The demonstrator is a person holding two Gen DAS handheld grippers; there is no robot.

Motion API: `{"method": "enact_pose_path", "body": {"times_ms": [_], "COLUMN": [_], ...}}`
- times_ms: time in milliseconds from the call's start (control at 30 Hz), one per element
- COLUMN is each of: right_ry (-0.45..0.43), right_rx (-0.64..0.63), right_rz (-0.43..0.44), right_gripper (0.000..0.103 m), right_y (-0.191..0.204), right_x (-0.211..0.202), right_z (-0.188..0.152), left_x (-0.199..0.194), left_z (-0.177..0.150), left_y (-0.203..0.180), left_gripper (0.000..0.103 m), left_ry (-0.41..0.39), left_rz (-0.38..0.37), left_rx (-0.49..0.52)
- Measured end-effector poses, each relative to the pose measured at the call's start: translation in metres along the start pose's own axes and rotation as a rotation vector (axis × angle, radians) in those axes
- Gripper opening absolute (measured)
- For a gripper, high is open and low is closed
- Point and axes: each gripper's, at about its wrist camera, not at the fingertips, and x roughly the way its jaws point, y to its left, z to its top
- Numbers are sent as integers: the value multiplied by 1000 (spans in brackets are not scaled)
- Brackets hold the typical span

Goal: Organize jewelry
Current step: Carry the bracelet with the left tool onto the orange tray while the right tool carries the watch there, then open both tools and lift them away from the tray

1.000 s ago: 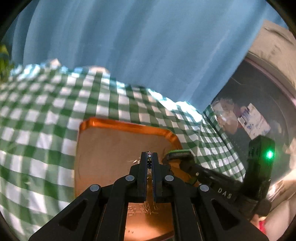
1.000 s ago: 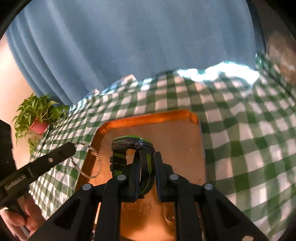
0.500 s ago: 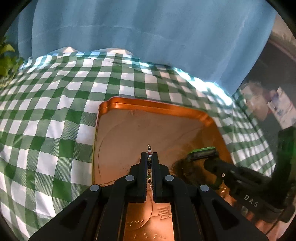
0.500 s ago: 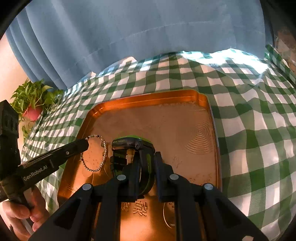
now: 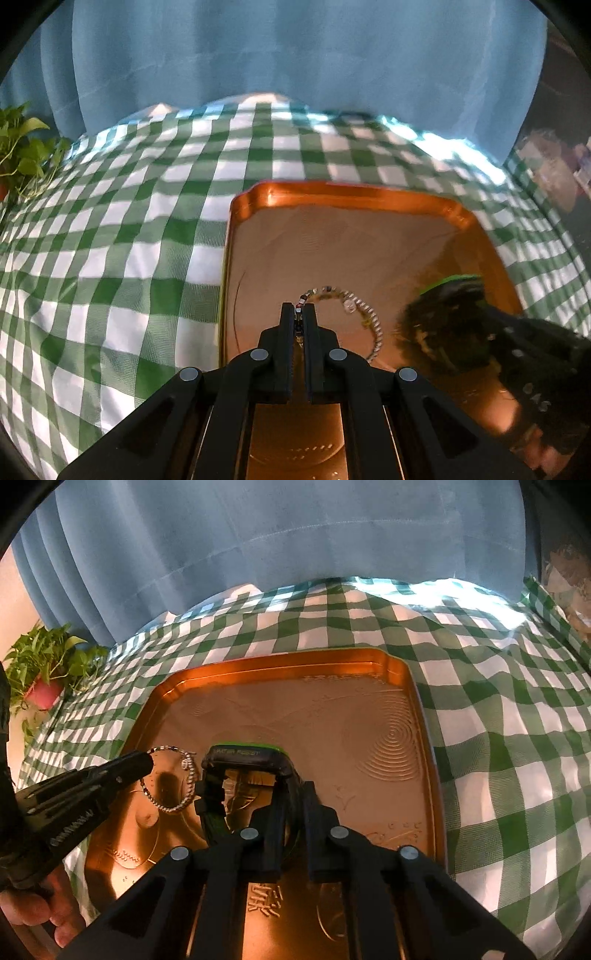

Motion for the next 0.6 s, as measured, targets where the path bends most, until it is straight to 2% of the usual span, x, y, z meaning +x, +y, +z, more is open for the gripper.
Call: {"method": "enact_pose_path", "body": {"times_ms": [100, 133, 167, 200, 233, 267, 300, 333, 433, 600], "right_ry": [1, 0, -8, -16, -25, -41, -63, -72, -84, -91], "right_rx": [-2, 3, 9, 9, 5, -3, -9, -12, -40, -17], "right_rz": [-2, 10, 21, 25, 25, 23, 22, 25, 51, 56], "right_gripper": [9, 13, 14, 22, 41, 50, 62, 63, 63, 63], "right_y": [1, 1, 1, 2, 4, 5, 6, 7, 10, 9], "right_x": [-1, -2, -5, -8, -12, -17, -23, -27, -46, -86], "right_z": [0, 0, 0, 2, 2, 2, 1, -1, -15, -39], "left_x": [1, 1, 1, -2, -6, -11, -19, -26, -50, -95], "left_z": [0, 1, 1, 1, -1, -3, -7, -11, -28, -53], "left_y": [1, 1, 0, 0, 0, 0, -1, -3, -13, -23], "left_gripper": [7, 13, 27, 38, 68, 76, 79, 81, 81, 82], "left_ry": [10, 19, 26, 25, 16, 1, -8, -14, -37, -34], "left_rz": [5, 5, 1, 7, 10, -26, -67, -65, -35, -39], "left_rx": [-21, -25, -24, -24, -30, -41, -56, -62, -29, -3]}}
